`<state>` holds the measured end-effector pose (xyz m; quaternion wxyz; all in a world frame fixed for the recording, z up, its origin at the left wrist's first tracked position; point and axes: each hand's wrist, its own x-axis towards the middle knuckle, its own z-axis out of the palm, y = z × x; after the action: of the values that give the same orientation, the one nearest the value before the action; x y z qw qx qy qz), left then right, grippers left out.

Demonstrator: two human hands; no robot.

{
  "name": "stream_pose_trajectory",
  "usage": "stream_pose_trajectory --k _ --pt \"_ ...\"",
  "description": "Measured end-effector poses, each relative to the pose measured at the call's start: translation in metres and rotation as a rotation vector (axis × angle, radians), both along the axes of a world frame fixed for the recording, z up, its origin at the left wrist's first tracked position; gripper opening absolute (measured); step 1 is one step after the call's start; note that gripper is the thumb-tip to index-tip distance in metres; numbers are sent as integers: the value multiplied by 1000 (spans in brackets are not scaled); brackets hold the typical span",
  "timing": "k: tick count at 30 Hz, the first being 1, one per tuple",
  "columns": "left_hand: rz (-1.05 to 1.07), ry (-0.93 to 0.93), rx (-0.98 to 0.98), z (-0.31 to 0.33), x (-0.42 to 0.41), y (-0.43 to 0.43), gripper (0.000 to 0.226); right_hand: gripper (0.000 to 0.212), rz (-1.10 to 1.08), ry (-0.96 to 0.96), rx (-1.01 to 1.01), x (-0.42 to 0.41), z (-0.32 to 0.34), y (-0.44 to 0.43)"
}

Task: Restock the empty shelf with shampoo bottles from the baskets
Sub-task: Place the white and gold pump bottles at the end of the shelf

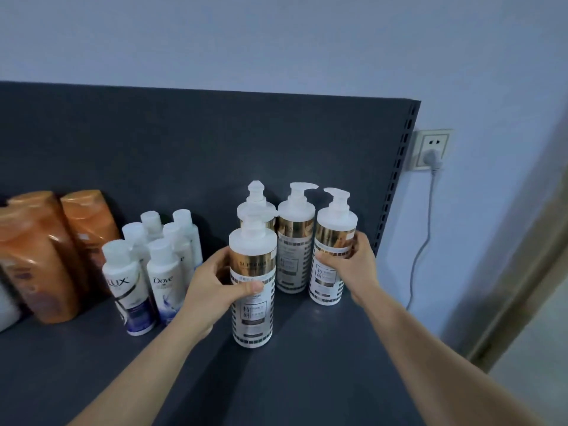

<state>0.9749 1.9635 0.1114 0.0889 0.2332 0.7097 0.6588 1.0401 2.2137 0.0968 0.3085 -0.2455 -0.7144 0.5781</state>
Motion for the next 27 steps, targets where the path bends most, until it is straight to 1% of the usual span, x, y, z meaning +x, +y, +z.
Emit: stream_pose_trajectory --k 3,7,11,13,16,19,22,25,27 --pt "12 12 -10 0 -2 0 60 73 -6 0 6 -7 0 5" --pt "-4 2 -38 -1 -7 -4 63 73 37 0 -15 -15 -1 13" --pt "-59 -1 -60 1 -13 -9 72 69 103 -1 -58 -22 0 22" --pt "-92 2 -73 3 -15 -10 75 68 139 -16 -51 -24 0 26" --pt "-120 -7 -96 5 -19 -12 82 74 141 -68 8 -25 0 29" --pt "-121 44 -168 3 -22 -13 85 75 95 -91 108 -27 0 27" --pt "-96 105 -258 0 -20 -8 77 83 38 -81 156 -25 -2 26" --pt "-30 207 -335 -2 -21 -1 83 77 2 -91 167 -22 1 26" --pt "-23 215 -348 -1 -25 2 83 73 -4 -95 166 -21 2 26"
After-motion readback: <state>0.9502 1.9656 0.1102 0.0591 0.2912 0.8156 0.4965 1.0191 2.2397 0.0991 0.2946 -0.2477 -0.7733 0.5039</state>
